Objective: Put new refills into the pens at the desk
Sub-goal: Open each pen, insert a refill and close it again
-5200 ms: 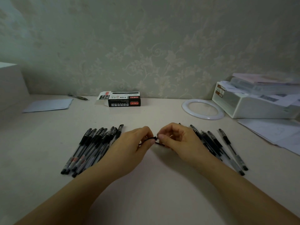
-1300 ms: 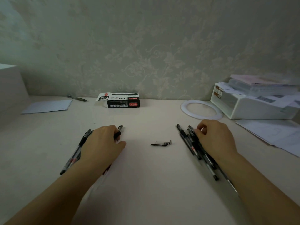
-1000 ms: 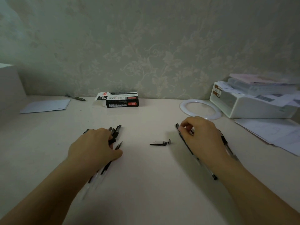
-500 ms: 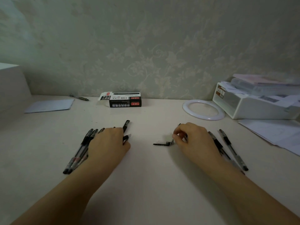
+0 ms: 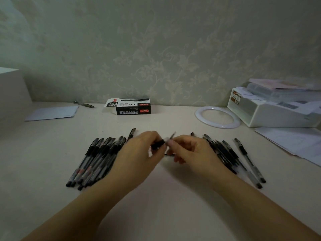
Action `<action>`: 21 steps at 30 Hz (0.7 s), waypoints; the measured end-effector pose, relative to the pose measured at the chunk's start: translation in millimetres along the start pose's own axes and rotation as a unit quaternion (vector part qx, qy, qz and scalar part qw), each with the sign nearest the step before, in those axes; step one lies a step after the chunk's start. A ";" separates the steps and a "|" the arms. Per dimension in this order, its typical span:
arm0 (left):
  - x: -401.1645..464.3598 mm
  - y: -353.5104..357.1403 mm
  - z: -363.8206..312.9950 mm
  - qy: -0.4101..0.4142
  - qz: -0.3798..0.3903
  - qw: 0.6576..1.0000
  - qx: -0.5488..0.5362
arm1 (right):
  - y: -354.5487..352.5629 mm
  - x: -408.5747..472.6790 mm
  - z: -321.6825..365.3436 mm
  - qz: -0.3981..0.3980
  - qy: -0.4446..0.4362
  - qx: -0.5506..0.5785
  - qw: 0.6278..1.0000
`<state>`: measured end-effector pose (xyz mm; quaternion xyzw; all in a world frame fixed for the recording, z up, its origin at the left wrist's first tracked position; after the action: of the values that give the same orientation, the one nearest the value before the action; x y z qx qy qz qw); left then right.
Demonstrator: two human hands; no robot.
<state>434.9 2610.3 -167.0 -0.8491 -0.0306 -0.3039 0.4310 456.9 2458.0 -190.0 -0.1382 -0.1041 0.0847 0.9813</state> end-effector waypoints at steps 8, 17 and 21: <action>-3.3 13.9 14.3 -0.012 0.053 0.998 -0.034 | -16.0 7.4 -11.7 -0.099 0.053 0.134 0.985; -3.1 16.3 18.6 -0.019 0.071 0.996 -0.040 | -33.3 7.8 -14.9 -0.184 0.048 0.214 0.958; -3.0 16.4 18.3 -0.020 0.066 0.996 -0.053 | -34.9 8.3 -16.3 -0.184 0.051 0.228 0.955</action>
<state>446.5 2614.4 -188.5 -0.8770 0.0328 -0.2590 0.4035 473.5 2422.5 -193.8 0.1062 -0.0552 -0.0833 0.9893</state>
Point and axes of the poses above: each hand's wrist, its own x-axis towards the middle knuckle, its own y-axis out of the palm, z = x × y, the point moved 5 cm from there along x, towards the middle knuckle, and after that the axes turned 1 degree about x, right-handed, at the moved point
